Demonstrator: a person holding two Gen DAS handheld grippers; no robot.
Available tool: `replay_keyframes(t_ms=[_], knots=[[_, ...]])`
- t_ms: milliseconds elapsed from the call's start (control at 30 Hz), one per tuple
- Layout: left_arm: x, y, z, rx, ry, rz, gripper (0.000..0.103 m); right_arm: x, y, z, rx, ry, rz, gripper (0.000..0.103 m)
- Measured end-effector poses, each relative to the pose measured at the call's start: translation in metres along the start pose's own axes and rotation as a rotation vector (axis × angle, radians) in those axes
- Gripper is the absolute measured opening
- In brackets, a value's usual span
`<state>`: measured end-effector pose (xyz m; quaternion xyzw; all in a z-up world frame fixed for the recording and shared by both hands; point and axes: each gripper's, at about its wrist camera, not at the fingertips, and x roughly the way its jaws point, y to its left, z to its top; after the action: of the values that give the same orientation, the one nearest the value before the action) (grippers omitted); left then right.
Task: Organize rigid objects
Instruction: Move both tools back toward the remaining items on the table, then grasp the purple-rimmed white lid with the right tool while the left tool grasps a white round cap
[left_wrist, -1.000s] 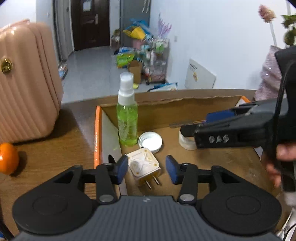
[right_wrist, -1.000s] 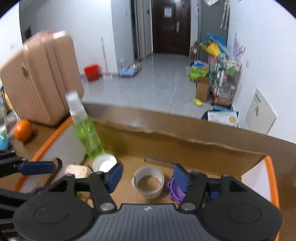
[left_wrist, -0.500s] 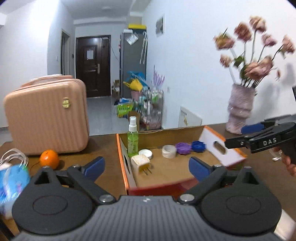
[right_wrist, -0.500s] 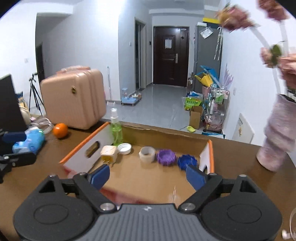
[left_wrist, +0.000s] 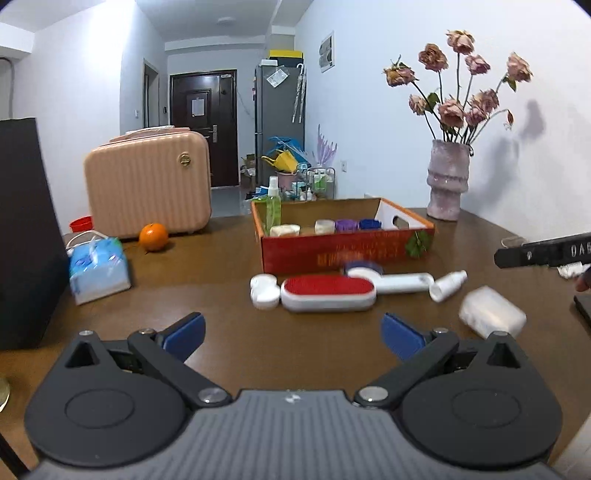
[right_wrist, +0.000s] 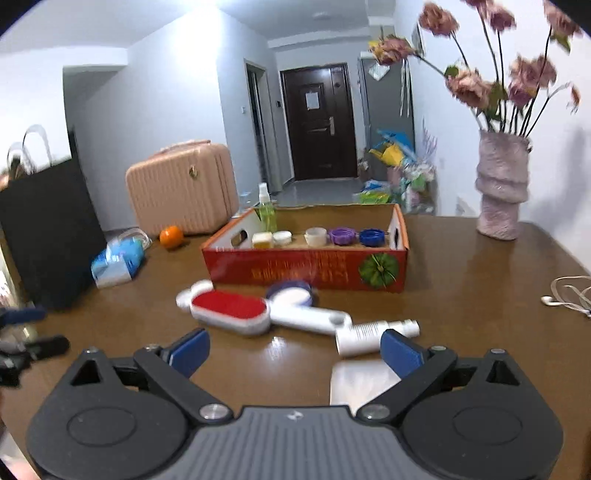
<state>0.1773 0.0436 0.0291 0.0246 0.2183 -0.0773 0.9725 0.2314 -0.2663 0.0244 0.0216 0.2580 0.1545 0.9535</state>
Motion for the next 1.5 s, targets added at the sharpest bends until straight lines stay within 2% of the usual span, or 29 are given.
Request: replay_keyframes(t_ms=[100, 200, 300, 467, 600, 800, 1067, 1300, 1433, 1500], knots=[[-0.008, -0.005, -0.014, 0.005, 0.020, 0.024, 0.103, -0.012, 0.016, -0.029, -0.029, -0.002, -0.046, 0.099], [-0.016, -0.007, -0.023, -0.012, 0.024, 0.053, 0.103, -0.017, 0.020, -0.049, 0.012, 0.000, -0.061, 0.099], [-0.022, -0.006, -0.031, -0.031, 0.023, 0.039, 0.103, -0.024, 0.025, -0.061, 0.012, 0.006, -0.098, 0.099], [-0.011, -0.004, -0.031, -0.059, 0.044, 0.041, 0.103, -0.024, 0.022, -0.066, 0.033, 0.005, -0.086, 0.099], [0.011, -0.002, -0.028, -0.090, 0.063, 0.049, 0.103, -0.012, 0.022, -0.060, 0.017, -0.006, -0.082, 0.099], [0.049, 0.001, -0.018, -0.079, 0.079, 0.037, 0.103, 0.015, 0.014, -0.050, 0.034, -0.015, -0.080, 0.097], [0.101, 0.011, 0.000, -0.085, 0.094, 0.065, 0.103, 0.062, 0.003, -0.034, 0.028, 0.018, -0.078, 0.096], [0.155, 0.031, 0.024, -0.147, 0.140, 0.063, 0.100, 0.117, -0.002, 0.005, 0.001, 0.038, -0.066, 0.093], [0.183, 0.040, 0.041, -0.129, 0.153, 0.051, 0.098, 0.156, -0.006, 0.029, 0.026, 0.074, -0.052, 0.089], [0.200, 0.046, 0.049, -0.122, 0.164, 0.037, 0.097, 0.176, -0.007, 0.040, 0.035, 0.092, -0.035, 0.083]])
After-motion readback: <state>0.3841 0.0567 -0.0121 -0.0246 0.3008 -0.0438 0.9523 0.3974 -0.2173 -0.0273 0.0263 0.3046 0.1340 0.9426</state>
